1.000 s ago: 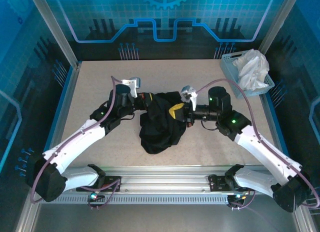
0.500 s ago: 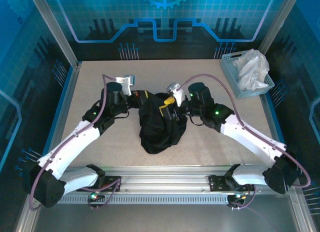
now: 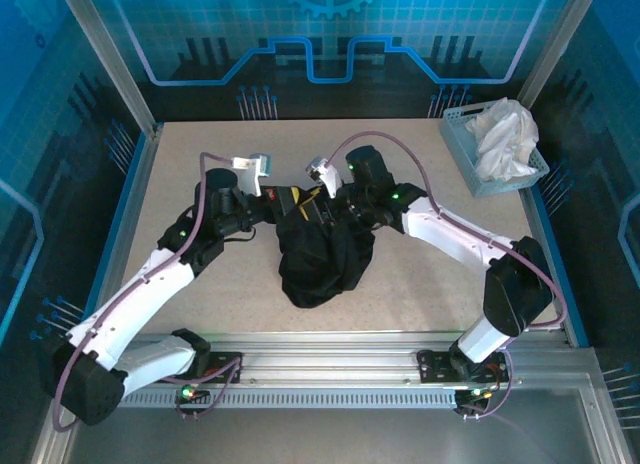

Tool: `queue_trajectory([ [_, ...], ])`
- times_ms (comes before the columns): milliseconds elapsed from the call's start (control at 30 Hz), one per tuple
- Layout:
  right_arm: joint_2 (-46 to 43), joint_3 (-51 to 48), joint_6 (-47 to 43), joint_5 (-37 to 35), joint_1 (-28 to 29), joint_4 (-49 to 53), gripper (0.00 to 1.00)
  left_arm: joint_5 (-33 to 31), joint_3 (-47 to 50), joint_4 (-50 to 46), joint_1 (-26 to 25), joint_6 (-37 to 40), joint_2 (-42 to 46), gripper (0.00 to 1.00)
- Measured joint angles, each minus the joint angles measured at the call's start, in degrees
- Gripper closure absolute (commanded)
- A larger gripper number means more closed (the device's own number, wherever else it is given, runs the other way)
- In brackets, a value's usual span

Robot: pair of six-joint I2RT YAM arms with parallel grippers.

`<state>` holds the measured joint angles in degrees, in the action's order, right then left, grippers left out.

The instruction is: Fold the inside-out t-shirt

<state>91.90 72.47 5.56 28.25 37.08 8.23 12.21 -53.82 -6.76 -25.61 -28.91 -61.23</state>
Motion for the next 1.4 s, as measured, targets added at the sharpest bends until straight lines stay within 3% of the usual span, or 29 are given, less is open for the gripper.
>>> queue_trajectory([
  [100, -0.04, -1.03, 3.26, 1.99, 0.17, -3.56, 1.0, -4.26, 0.0, -2.03, 0.31, 1.11, 1.18, 0.9],
  [200, -0.07, -2.54, 7.08, 1.95, 1.16, -6.75, 1.0, -7.54, 0.24, -3.58, 0.85, 2.12, 2.19, 0.82],
  [367, -0.07, -5.18, 13.81, -0.98, 2.38, -10.64, 1.0, -12.07, 2.25, -6.51, 1.51, 1.84, 5.38, 0.58],
  [667, -0.35, -7.02, 18.73, -6.27, 2.8, -14.14, 1.0, -10.95, 10.75, -10.84, 1.51, -6.93, 14.93, 0.41],
  [1033, -0.37, -7.02, 20.39, -7.93, 2.8, -14.95, 1.0, -3.23, 19.15, -1.99, 1.51, -18.78, 10.36, 0.38],
  [1400, -1.09, -7.82, 20.39, -8.13, 2.8, -15.72, 1.0, -3.76, 19.5, 6.49, 1.81, -22.47, 6.36, 0.49],
])
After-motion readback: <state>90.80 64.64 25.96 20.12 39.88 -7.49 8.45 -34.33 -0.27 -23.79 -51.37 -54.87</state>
